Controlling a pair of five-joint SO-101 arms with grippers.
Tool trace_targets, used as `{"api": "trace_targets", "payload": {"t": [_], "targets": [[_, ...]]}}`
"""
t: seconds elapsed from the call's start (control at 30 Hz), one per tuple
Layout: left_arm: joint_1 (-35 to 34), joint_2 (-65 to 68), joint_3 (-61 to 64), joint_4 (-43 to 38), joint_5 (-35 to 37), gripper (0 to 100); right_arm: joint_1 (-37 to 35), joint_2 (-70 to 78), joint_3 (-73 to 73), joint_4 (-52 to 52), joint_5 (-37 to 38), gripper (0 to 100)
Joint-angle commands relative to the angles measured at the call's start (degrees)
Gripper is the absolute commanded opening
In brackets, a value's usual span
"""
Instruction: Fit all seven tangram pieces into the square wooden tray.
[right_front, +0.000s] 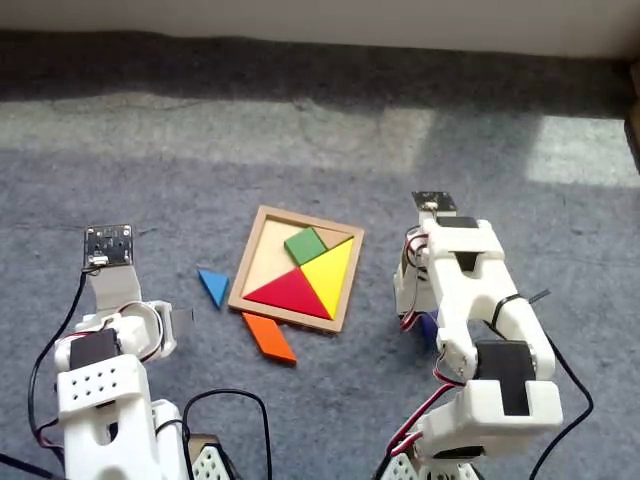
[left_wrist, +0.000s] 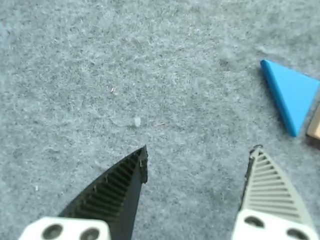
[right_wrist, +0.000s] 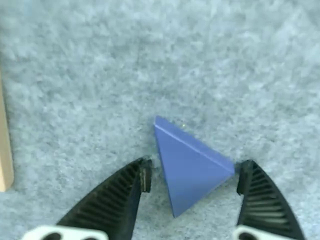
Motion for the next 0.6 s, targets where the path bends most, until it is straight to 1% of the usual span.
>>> {"api": "trace_targets", "payload": {"t": [0.0,0.13,0.23,0.43,0.57], "targets": [[-0.31,0.22,-0.48,-0.88,-0.09,31,-0.57,1.10,0.13,-0.92,0.35,24.0],[-0.31,0.22,-0.40,-0.88,-0.09,31,-0.66,1.71,0.13,-0.92,0.62,15.5],[-0.31,0.22,-0.40,-0.88,-0.09,31,-0.66,1.63,0.13,-0.92,0.62,12.1],[-0.31,0.22,-0.40,-0.97,-0.09,31,-0.75,0.84,0.04,-0.48,0.62,11.2],[-0.22,0.22,-0.40,-0.97,-0.09,31,-0.75,-6.20,0.48,0.04,0.62,11.2]]}}
